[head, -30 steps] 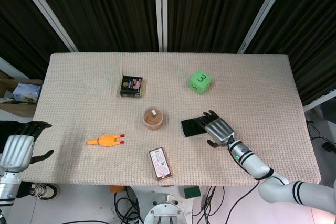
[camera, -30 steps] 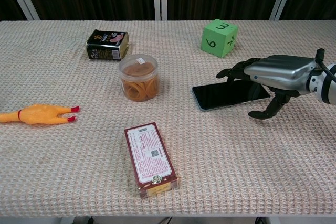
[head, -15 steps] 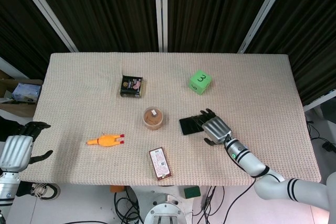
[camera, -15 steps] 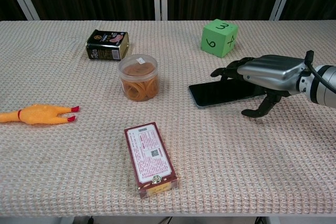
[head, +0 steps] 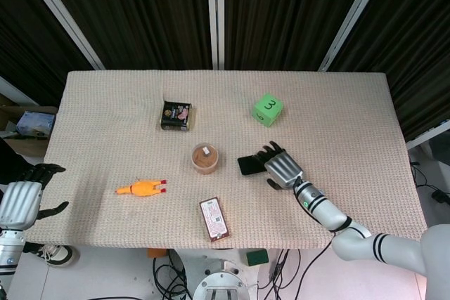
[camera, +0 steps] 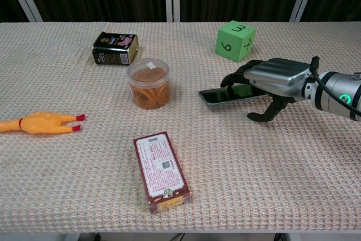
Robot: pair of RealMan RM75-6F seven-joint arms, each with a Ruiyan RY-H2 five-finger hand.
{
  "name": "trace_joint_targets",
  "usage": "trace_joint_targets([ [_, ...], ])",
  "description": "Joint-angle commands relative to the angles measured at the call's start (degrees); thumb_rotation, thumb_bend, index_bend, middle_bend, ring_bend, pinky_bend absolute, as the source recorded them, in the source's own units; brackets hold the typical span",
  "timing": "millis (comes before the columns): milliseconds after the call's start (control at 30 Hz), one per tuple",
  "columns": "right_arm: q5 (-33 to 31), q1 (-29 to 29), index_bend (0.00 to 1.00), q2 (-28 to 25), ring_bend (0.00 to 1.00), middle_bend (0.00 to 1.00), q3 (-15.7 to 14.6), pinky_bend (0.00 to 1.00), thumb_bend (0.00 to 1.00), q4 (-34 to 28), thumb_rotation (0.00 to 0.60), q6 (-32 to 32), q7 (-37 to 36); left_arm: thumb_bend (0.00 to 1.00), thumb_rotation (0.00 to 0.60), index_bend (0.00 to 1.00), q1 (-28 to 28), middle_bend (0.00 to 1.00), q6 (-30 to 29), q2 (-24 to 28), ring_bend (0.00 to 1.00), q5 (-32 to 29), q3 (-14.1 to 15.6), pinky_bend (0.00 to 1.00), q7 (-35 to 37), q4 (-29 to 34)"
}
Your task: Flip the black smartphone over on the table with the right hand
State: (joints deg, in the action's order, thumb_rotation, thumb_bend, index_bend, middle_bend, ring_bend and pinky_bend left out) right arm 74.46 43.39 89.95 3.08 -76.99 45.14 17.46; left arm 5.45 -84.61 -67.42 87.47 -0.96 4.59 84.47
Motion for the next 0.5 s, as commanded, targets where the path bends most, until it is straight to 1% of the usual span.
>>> trace_joint_targets([
  [33, 1.0, 0.3, 0.33, 1.3, 0.16, 0.31, 0.2, 0.13, 0.44, 1.7, 0.6, 0.7, -1.0, 0.07, 0.6, 0.3, 0.1, 0.26, 0.2, -0.1, 0.21, -0.2, 0.0, 0.32, 0.2, -0.3],
  [133, 1.8, 0.6, 0.41, 2.5, 0.23, 0.37, 0.5, 0.2, 0.48, 3.5, 0.6, 1.1, -1.8, 0.07, 0.6, 0.3, 0.2, 0.26, 0.6, -0.2, 0.21, -0.4, -0.1, 0.32, 0.5, -0.6],
  [200, 2.6, 0.7, 0.49, 3.3, 0.29, 0.43, 0.8, 0.27, 0.54, 4.8, 0.6, 1.8, -2.8, 0.08, 0.6, 0.3, 0.2, 0.26, 0.7, -0.2, 0.21, -0.5, -0.1, 0.32, 0.8, -0.8],
  [267, 3.3, 0.7, 0.58, 4.0, 0.36, 0.49, 1.0, 0.34, 0.64, 5.8, 0.6, 2.5, -3.9, 0.08, 0.6, 0.3, 0.2, 0.26, 0.7, -0.3, 0.21, -0.5, -0.2, 0.33, 1.0, -1.0],
  [333, 3.7, 0.8, 0.62, 4.1, 0.38, 0.52, 1.0, 0.37, 0.7, 6.4, 0.6, 2.5, -4.4, 0.07, 0.6, 0.3, 0.3, 0.26, 0.9, -0.3, 0.21, -0.7, -0.2, 0.33, 1.1, -1.1],
  [433, 3.9, 0.8, 0.64, 3.7, 0.4, 0.53, 1.0, 0.39, 0.76, 6.4, 0.6, 2.6, -4.9, 0.08, 0.6, 0.3, 0.4, 0.26, 1.0, -0.3, 0.21, -0.6, -0.3, 0.33, 1.3, -1.2],
  [500, 4.3, 0.7, 0.66, 3.0, 0.41, 0.54, 1.0, 0.4, 0.78, 5.7, 0.6, 3.0, -5.4, 0.08, 0.6, 0.3, 0.5, 0.26, 1.1, -0.4, 0.21, -0.5, -0.3, 0.33, 1.3, -1.2],
])
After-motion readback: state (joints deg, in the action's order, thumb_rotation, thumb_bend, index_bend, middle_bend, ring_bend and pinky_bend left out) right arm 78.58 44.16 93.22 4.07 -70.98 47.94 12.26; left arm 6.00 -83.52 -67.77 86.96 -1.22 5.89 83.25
